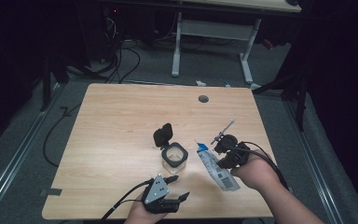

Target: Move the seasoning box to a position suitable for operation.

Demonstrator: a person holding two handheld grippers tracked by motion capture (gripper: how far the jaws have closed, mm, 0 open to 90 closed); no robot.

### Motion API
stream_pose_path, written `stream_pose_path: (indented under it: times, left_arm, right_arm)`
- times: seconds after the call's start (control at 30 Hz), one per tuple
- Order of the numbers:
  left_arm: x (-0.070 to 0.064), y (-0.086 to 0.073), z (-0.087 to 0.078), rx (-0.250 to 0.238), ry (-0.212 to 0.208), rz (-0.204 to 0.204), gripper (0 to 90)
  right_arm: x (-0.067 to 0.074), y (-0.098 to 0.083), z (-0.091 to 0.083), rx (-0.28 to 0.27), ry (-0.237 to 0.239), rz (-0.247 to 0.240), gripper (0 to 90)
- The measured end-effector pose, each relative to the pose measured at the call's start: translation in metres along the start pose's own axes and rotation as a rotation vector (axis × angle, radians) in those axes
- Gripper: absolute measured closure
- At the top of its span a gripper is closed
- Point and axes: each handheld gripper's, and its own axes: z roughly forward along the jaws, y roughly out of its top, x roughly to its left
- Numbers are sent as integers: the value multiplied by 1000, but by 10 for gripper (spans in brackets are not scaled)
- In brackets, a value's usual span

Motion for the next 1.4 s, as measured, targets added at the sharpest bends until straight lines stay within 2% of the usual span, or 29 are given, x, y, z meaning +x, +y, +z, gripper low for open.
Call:
stream_pose_path:
  times: [0.2, 0.27, 0.53, 0.63, 0.73, 0.9, 1.03, 1.17, 1.4]
  left_arm:
    - [-3, 3, 7, -10, -31, -3, 303]
    - [-4, 3, 10, -10, -38, -3, 297]
    - [-12, 4, 34, 26, -70, 17, 268]
    - [-15, 6, 44, 44, -68, 23, 254]
    - [-17, 10, 50, 38, -75, 24, 246]
    - [-21, 15, 56, 32, -82, 17, 247]
    - [-24, 19, 58, 26, -74, 34, 281]
    - [-25, 22, 58, 23, -80, 29, 300]
    - [-26, 25, 55, -2, -49, 33, 355]
  right_arm:
    - [11, 5, -4, -7, 4, -7, 900]
    - [13, 7, -5, -15, 6, -25, 900]
    - [24, 14, -9, -23, 14, -49, 900]
    - [29, 17, -9, -31, 23, -61, 900]
    - [33, 21, -9, -33, 27, -71, 900]
    - [39, 26, -10, -40, 35, -82, 900]
    - [42, 29, -10, -42, 38, -92, 900]
    - [44, 31, -10, -46, 41, -100, 900]
    - [46, 35, -10, -40, 37, -105, 900]
